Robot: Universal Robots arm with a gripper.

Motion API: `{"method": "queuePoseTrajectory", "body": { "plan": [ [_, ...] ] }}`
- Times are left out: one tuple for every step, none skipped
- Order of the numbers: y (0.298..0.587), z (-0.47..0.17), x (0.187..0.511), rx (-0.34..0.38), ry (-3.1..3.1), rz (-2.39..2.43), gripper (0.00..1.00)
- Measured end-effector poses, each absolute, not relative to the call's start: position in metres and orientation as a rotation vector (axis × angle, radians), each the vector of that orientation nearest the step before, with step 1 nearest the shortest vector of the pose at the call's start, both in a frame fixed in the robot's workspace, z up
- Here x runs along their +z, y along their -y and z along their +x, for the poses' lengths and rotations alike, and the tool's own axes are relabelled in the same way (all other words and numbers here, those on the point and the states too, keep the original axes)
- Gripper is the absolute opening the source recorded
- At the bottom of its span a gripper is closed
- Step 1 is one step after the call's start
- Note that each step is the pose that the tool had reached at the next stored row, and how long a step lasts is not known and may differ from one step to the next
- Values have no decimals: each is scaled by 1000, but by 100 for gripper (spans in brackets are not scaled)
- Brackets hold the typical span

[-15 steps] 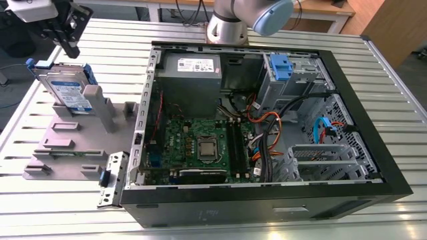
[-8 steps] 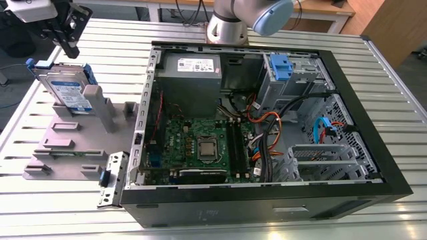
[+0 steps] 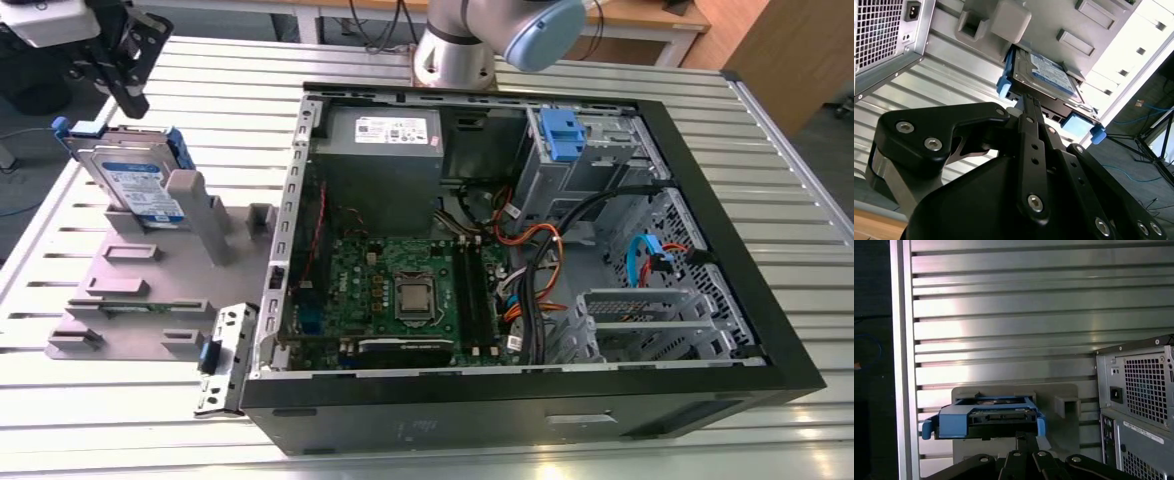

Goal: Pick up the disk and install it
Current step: 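Reach for the disk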

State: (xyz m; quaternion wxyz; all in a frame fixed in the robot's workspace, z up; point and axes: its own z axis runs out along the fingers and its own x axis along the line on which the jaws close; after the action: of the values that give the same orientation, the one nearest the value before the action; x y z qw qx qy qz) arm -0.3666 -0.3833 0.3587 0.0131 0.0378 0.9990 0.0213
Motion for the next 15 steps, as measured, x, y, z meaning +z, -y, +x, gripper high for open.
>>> {"method": "queuePoseTrajectory", "body": {
  "plan": [
    [383, -369, 358, 66, -3113, 118, 11],
    [383, -371, 358, 66, -3112, 118, 11],
    [383, -372, 357, 66, -3112, 118, 11],
    [383, -373, 356, 66, -3112, 118, 11],
    [383, -375, 355, 65, -3112, 118, 11],
    [383, -376, 354, 64, -3112, 118, 11],
    [383, -377, 354, 63, -3112, 118, 11],
    [383, -378, 353, 62, -3112, 118, 11],
    [383, -379, 352, 61, -3112, 118, 11],
    [383, -379, 352, 60, -3112, 118, 11],
    [383, -380, 351, 59, -3113, 118, 11],
    [383, -381, 350, 58, -3113, 118, 11],
    [383, -381, 349, 57, -3112, 118, 11],
    [383, -382, 348, 56, -3113, 118, 11],
    [383, -383, 348, 55, -3112, 118, 11]
  ]
}}
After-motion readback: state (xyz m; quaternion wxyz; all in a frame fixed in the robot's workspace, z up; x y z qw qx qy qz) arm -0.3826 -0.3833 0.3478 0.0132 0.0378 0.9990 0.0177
